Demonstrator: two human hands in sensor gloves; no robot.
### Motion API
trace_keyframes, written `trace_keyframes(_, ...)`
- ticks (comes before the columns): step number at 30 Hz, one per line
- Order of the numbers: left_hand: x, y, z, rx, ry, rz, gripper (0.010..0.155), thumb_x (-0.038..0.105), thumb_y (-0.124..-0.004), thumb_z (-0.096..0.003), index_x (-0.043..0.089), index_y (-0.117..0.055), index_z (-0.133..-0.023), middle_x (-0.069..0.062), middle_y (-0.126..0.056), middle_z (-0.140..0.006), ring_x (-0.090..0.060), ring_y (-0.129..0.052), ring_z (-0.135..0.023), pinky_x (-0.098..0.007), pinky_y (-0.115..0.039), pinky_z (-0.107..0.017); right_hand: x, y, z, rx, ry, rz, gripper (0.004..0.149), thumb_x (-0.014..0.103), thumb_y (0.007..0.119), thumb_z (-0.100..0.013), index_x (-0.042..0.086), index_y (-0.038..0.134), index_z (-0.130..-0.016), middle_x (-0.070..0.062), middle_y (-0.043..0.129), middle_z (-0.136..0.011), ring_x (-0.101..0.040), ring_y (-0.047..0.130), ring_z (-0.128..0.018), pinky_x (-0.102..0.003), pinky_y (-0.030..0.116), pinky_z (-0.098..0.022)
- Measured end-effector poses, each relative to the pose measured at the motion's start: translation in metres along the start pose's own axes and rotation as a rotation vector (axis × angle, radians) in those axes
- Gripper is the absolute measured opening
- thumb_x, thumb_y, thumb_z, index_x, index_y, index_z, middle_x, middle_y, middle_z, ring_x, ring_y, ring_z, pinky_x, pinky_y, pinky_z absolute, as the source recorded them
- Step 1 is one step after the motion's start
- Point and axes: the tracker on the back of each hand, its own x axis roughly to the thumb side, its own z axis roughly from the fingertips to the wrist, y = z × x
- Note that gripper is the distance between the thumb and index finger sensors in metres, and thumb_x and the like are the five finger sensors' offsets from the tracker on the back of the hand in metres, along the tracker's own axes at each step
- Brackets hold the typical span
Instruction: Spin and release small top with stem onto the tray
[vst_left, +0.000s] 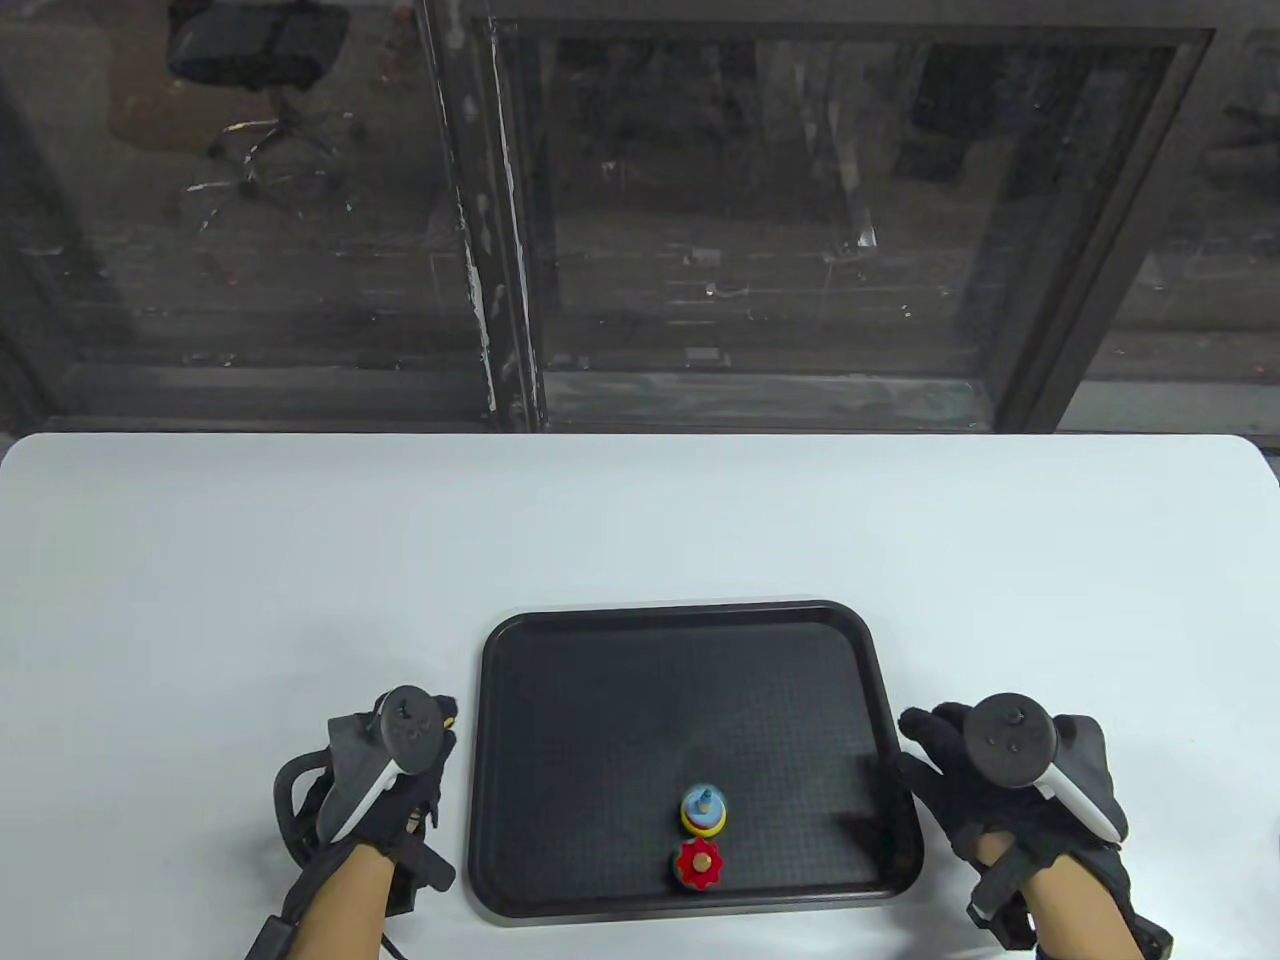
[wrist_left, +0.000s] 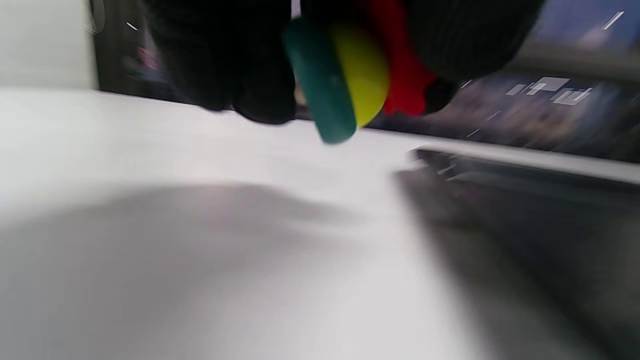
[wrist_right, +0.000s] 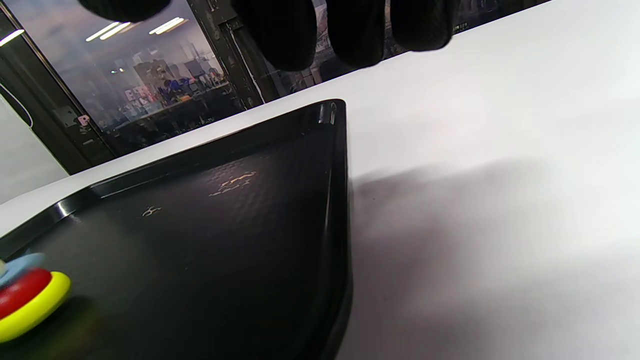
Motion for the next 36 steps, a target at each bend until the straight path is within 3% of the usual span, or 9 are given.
trace_keyframes(3, 0.014, 0.006, 0.006, -0.007, -0.061, 0.099, 0.049, 0.052, -0.074, -0.0394, 0.051, -0.082, -0.088, 0.006, -0.062, -0.113, -0.031, -0.063, -0.108, -0.062, -0.057, -0.081, 0.001, 0.002, -0.001, 0.009, 0.002, 0.008, 0.071, 0.065, 0.052, -0.043, 0.033, 0.054, -0.105, -0.01, 0.046, -0.112, -0.042, 0.048, -0.103, -0.068, 0.035, -0.071)
trace_keyframes(9, 0.05, 0.018, 0.012, 0.1, -0.269, -0.047, 0.047, 0.048, -0.086, -0.0349, 0.044, -0.088, -0.082, 0.015, -0.096, -0.078, -0.015, -0.091, -0.084, -0.055, -0.069, -0.078, -0.001, 0.002, -0.001, 0.015, 0.005, 0.0, 0.071, 0.065, 0.052, -0.043, 0.033, 0.055, -0.105, -0.01, 0.047, -0.112, -0.043, 0.047, -0.103, -0.068, 0.034, -0.07)
trace_keyframes(16, 0.1, 0.017, 0.006, 0.091, -0.416, -0.385, 0.047, 0.048, -0.098, -0.0249, 0.041, -0.093, -0.071, 0.018, -0.11, -0.065, -0.007, -0.106, -0.072, -0.044, -0.077, -0.077, 0.002, 0.006, -0.003, 0.057, 0.003, 0.006, 0.071, 0.065, 0.052, -0.043, 0.032, 0.055, -0.105, -0.011, 0.047, -0.112, -0.043, 0.045, -0.104, -0.068, 0.032, -0.07)
trace_keyframes(22, 0.13, 0.006, -0.001, -0.014, -0.615, -0.509, 0.042, 0.036, -0.095, -0.0319, 0.045, -0.095, -0.073, 0.021, -0.11, -0.074, -0.002, -0.103, -0.082, -0.035, -0.07, -0.083, 0.004, 0.008, -0.002, 0.061, -0.009, 0.025, 0.07, 0.065, 0.052, -0.042, 0.032, 0.056, -0.105, -0.011, 0.048, -0.112, -0.043, 0.045, -0.104, -0.069, 0.032, -0.069)
trace_keyframes(26, 0.139, -0.002, -0.003, -0.061, -0.669, -0.544, 0.044, 0.032, -0.096, -0.0336, 0.043, -0.094, -0.076, 0.02, -0.108, -0.077, -0.004, -0.099, -0.086, -0.037, -0.066, -0.084, 0.002, 0.005, 0.001, 0.037, -0.012, 0.015, 0.07, 0.065, 0.052, -0.042, 0.032, 0.058, -0.104, -0.011, 0.05, -0.111, -0.044, 0.046, -0.103, -0.069, 0.032, -0.069)
trace_keyframes(33, 0.142, -0.011, 0.001, 0.007, -0.741, -0.58, 0.044, 0.03, -0.096, -0.0342, 0.039, -0.094, -0.077, 0.016, -0.108, -0.076, -0.007, -0.098, -0.086, -0.039, -0.064, -0.085, 0.001, 0.002, 0.003, 0.014, -0.016, 0.008, 0.07, 0.064, 0.052, -0.042, 0.031, 0.061, -0.103, -0.012, 0.052, -0.11, -0.044, 0.048, -0.102, -0.069, 0.033, -0.068)
trace_keyframes(35, 0.145, -0.016, 0.005, 0.089, -0.766, -0.669, 0.043, 0.031, -0.094, -0.0332, 0.037, -0.096, -0.076, 0.012, -0.11, -0.072, -0.011, -0.102, -0.08, -0.043, -0.07, -0.082, 0.001, 0.002, 0.003, 0.014, -0.017, 0.006, 0.069, 0.064, 0.052, -0.042, 0.031, 0.061, -0.103, -0.012, 0.052, -0.11, -0.044, 0.048, -0.102, -0.069, 0.033, -0.068)
trace_keyframes(36, 0.146, -0.02, 0.007, 0.197, -0.73, -0.759, 0.044, 0.039, -0.09, -0.0315, 0.034, -0.098, -0.074, 0.009, -0.113, -0.065, -0.013, -0.108, -0.071, -0.047, -0.077, -0.079, 0.001, 0.002, 0.003, 0.016, -0.019, 0.01, 0.069, 0.064, 0.053, -0.043, 0.031, 0.062, -0.103, -0.012, 0.052, -0.11, -0.044, 0.048, -0.102, -0.069, 0.033, -0.068)
